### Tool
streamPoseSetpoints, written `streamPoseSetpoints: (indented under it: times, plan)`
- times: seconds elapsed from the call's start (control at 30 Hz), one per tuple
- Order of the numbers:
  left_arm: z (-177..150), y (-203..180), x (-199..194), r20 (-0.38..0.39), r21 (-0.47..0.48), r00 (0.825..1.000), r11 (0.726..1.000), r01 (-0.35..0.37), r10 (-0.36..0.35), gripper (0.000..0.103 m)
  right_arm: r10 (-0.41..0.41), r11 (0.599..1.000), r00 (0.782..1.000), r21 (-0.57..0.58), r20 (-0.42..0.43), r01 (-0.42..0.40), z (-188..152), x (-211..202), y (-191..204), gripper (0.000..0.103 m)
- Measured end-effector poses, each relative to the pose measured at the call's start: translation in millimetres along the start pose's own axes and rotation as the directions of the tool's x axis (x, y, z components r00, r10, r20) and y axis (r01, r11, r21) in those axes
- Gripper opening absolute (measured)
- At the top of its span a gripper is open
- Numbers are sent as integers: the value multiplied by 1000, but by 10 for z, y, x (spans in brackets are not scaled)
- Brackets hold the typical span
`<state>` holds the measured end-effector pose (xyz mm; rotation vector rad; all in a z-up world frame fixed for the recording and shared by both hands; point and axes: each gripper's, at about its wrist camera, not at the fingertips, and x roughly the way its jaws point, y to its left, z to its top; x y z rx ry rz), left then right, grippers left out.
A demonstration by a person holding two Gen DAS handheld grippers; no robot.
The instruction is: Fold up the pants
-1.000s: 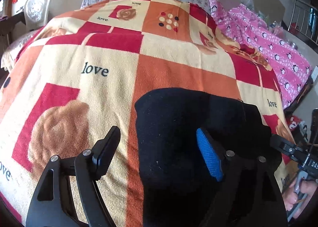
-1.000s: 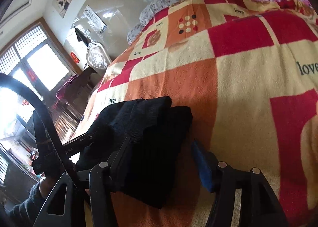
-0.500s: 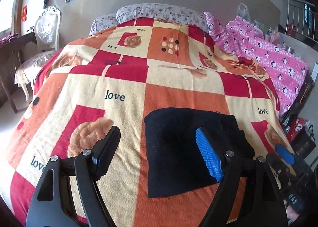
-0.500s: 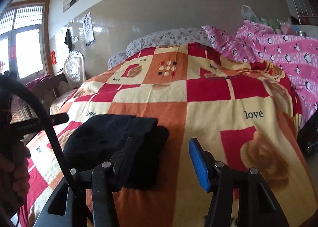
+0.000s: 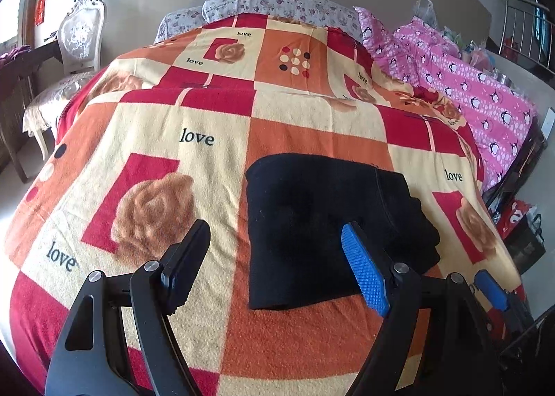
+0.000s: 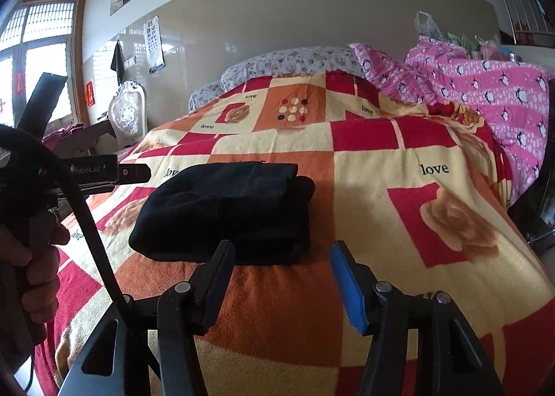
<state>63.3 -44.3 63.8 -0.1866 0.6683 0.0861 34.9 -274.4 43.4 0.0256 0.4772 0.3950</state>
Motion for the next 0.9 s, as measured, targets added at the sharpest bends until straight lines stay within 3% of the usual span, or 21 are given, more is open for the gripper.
streamPoseSetpoints:
  times: [0.23, 0.4, 0.5, 0.57, 0.9]
  plan:
    - [-495, 20, 27, -81, 13, 997, 1000, 20, -19, 80, 9, 997, 1000, 79, -2, -9, -18, 2, -149, 55]
    - [-704, -127, 54, -83, 37, 996, 999, 35, -32, 80, 18, 998, 1000, 62, -21, -16, -9, 36, -115, 55]
    - [-740, -205, 54, -93, 69, 995, 997, 38, -32, 80, 10, 999, 1000, 44, -25, -9, -9, 40, -77, 55]
    - [-769, -189, 139, -152, 49, 986, 996, 71, -62, 80, 3, 999, 1000, 38, -24, -2, -12, 35, -60, 55]
    - [-791, -151, 113, -123, 29, 990, 997, 74, -70, 80, -6, 1000, 999, 26, -44, 7, -14, 62, -36, 55]
